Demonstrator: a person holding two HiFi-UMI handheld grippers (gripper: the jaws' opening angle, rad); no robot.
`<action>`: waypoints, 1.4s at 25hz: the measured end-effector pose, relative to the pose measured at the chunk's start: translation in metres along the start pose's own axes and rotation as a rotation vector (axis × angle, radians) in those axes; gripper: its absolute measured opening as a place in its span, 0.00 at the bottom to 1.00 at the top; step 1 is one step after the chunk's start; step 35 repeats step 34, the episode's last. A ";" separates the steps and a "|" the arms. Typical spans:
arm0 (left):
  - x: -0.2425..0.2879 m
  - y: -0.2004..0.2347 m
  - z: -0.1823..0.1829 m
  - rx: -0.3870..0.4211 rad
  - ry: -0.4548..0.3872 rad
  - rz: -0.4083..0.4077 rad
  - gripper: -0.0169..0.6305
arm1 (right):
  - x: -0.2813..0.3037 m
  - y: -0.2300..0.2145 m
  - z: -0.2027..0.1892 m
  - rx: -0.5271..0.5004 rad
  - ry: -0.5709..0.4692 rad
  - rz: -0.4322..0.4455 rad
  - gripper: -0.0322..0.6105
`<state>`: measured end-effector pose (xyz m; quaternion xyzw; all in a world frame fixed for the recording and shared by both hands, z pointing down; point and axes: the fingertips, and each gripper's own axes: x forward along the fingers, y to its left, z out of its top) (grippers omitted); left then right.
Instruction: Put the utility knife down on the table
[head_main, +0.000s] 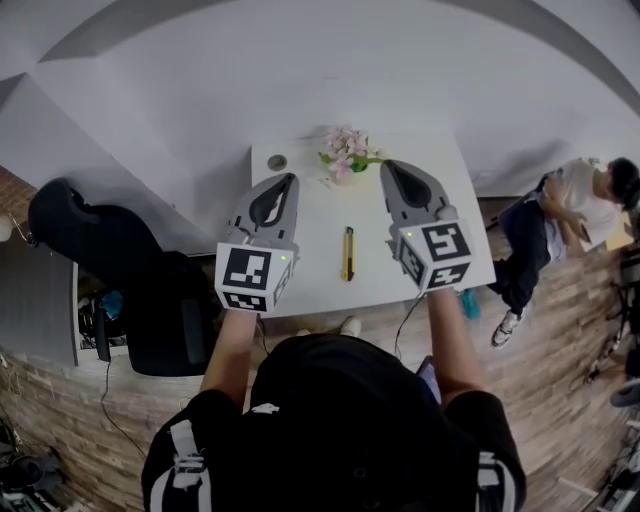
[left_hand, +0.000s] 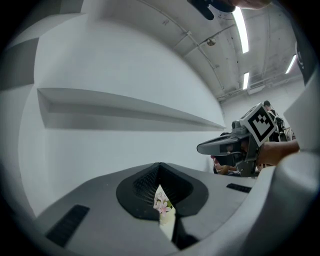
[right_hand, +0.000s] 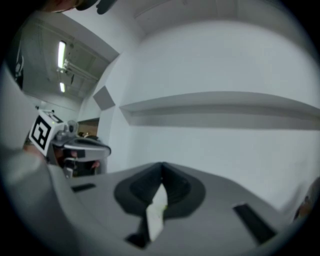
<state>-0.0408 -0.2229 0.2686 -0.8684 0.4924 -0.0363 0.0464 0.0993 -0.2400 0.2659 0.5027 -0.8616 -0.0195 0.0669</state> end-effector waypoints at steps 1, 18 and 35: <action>-0.001 0.000 0.003 0.010 -0.005 0.002 0.06 | -0.001 0.001 0.005 -0.007 -0.010 0.000 0.10; -0.016 0.001 0.017 0.028 -0.033 0.007 0.06 | -0.012 0.013 0.019 -0.033 -0.044 -0.018 0.10; -0.011 0.000 0.010 0.026 -0.014 0.003 0.06 | -0.010 0.012 0.016 -0.023 -0.038 -0.020 0.10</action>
